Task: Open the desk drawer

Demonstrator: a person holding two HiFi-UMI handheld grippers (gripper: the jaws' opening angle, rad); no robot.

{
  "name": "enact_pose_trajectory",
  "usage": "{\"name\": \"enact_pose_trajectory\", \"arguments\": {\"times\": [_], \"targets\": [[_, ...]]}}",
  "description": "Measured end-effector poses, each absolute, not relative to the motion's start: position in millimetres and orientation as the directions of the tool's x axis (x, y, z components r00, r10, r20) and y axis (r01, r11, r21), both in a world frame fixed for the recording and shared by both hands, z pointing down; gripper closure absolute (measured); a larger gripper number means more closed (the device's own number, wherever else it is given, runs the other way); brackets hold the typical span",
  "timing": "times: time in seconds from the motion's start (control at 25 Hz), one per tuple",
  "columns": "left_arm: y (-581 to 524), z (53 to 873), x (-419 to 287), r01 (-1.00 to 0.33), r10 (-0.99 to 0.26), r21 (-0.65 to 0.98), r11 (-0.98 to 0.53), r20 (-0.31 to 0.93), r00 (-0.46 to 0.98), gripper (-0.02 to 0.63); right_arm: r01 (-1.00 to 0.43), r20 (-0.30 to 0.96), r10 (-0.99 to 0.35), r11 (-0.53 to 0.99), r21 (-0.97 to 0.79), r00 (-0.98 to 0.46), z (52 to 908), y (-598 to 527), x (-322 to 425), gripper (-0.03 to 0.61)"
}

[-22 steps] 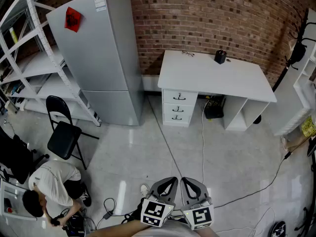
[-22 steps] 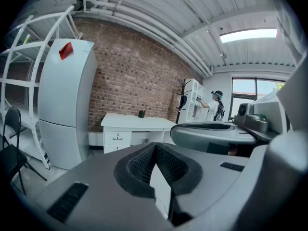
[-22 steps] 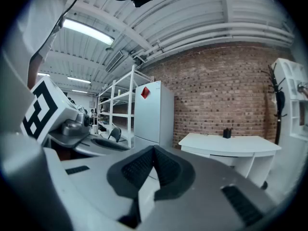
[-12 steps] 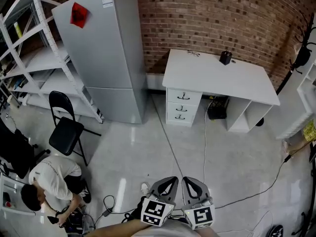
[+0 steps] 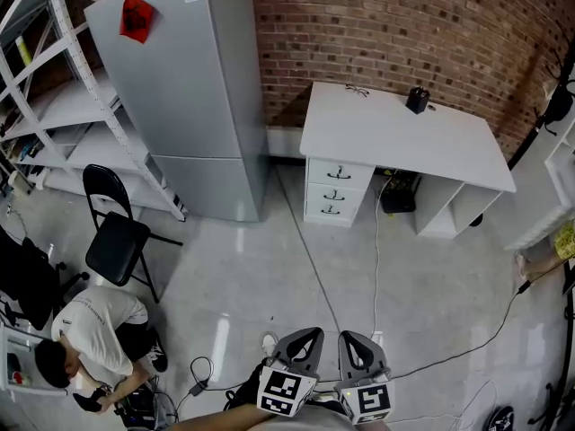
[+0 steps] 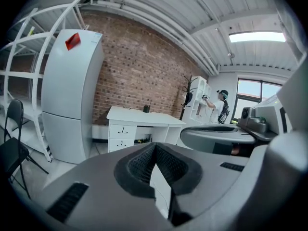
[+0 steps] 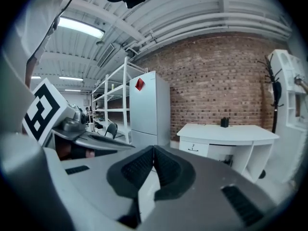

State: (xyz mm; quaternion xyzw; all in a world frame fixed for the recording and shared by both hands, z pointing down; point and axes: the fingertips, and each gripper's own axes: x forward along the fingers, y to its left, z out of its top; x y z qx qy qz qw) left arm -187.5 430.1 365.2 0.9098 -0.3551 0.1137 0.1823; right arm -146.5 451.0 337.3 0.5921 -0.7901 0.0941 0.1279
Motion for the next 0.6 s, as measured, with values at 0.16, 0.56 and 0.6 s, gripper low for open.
{"name": "enact_pose_trajectory", "arguments": {"times": [0.16, 0.56, 0.6], "targets": [[379, 361, -199, -0.664, -0.586, 0.264, -0.700, 0.320, 0.745, 0.607, -0.963, 0.317, -0.915, 0.270, 0.023, -0.249, 334, 403, -167, 0.563], [296, 365, -231, -0.597, -0.514, 0.339, -0.727, 0.308, 0.801, 0.607, -0.983, 0.327, -0.932, 0.180, 0.047, -0.155, 318, 313, -195, 0.563], [290, 365, -234, -0.594, -0.511, 0.346, -0.727, 0.305, 0.804, 0.607, -0.982, 0.327, -0.933, 0.179, 0.054, -0.152, 317, 307, -200, 0.563]]}}
